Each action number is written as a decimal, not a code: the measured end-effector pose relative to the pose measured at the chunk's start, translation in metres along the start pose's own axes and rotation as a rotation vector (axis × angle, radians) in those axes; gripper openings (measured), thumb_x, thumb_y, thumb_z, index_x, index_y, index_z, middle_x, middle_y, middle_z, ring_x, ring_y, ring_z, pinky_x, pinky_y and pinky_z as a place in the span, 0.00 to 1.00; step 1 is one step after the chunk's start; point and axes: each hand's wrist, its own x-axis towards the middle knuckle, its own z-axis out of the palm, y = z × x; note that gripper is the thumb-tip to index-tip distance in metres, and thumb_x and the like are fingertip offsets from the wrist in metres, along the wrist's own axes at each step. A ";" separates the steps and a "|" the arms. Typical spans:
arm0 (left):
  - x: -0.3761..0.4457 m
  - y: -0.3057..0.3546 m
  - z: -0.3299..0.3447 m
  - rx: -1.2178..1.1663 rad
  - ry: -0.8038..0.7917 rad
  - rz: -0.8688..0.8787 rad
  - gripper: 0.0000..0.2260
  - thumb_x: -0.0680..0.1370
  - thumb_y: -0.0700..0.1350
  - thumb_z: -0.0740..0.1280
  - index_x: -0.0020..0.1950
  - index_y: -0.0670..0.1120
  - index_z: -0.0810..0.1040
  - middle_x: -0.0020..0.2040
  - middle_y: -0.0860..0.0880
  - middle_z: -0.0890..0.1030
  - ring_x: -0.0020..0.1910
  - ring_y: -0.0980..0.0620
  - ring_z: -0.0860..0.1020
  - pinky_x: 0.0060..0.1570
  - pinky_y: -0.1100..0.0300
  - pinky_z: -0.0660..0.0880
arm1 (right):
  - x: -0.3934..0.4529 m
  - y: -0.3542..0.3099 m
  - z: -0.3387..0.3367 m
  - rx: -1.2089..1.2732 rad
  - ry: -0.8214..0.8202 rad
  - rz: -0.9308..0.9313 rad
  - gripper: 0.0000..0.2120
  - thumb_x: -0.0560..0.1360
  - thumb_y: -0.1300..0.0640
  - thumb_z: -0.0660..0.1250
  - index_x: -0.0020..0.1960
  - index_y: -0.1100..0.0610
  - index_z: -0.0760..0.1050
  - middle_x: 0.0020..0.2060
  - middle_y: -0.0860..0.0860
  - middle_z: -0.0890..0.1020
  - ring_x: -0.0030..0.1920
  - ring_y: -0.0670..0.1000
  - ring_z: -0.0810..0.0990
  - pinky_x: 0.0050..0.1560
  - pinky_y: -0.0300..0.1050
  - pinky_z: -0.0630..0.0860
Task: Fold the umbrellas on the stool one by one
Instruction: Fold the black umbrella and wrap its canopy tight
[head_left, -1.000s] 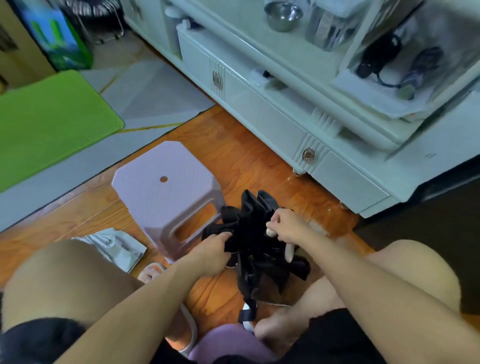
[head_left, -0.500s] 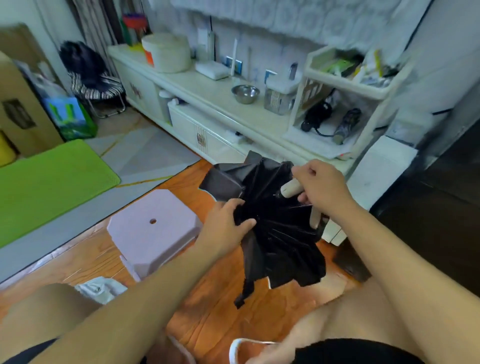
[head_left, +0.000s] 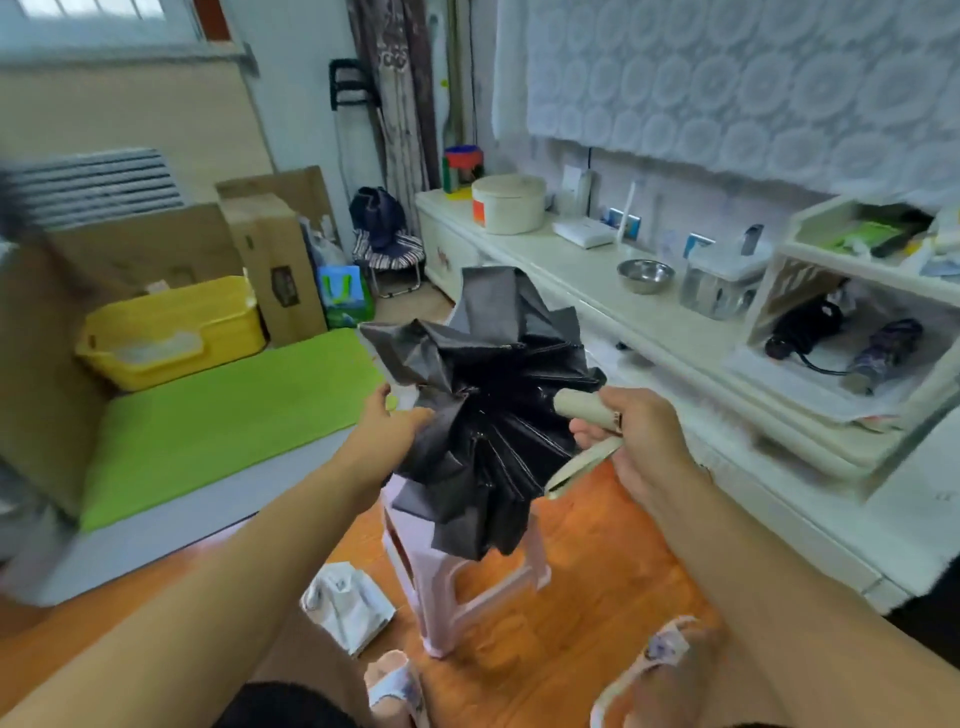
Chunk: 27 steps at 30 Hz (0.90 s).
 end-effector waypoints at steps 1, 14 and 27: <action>0.003 -0.006 -0.005 -0.072 0.000 -0.085 0.33 0.81 0.45 0.67 0.82 0.52 0.54 0.51 0.44 0.79 0.32 0.50 0.72 0.47 0.47 0.80 | 0.003 0.011 0.008 0.020 -0.008 0.021 0.07 0.81 0.62 0.63 0.57 0.65 0.73 0.46 0.67 0.82 0.35 0.57 0.84 0.39 0.51 0.80; 0.140 -0.130 -0.052 0.105 0.124 -0.227 0.12 0.77 0.32 0.68 0.36 0.44 0.75 0.29 0.46 0.75 0.29 0.50 0.72 0.25 0.65 0.64 | 0.082 0.183 0.041 0.151 -0.041 0.400 0.10 0.85 0.64 0.57 0.64 0.65 0.70 0.52 0.67 0.80 0.40 0.59 0.82 0.44 0.51 0.82; 0.143 -0.132 -0.076 0.473 -0.106 -0.237 0.04 0.76 0.38 0.72 0.48 0.40 0.79 0.34 0.39 0.83 0.28 0.48 0.76 0.36 0.57 0.73 | 0.111 0.208 0.039 -1.306 -0.433 0.419 0.29 0.82 0.51 0.65 0.78 0.56 0.59 0.68 0.55 0.74 0.64 0.56 0.76 0.60 0.50 0.74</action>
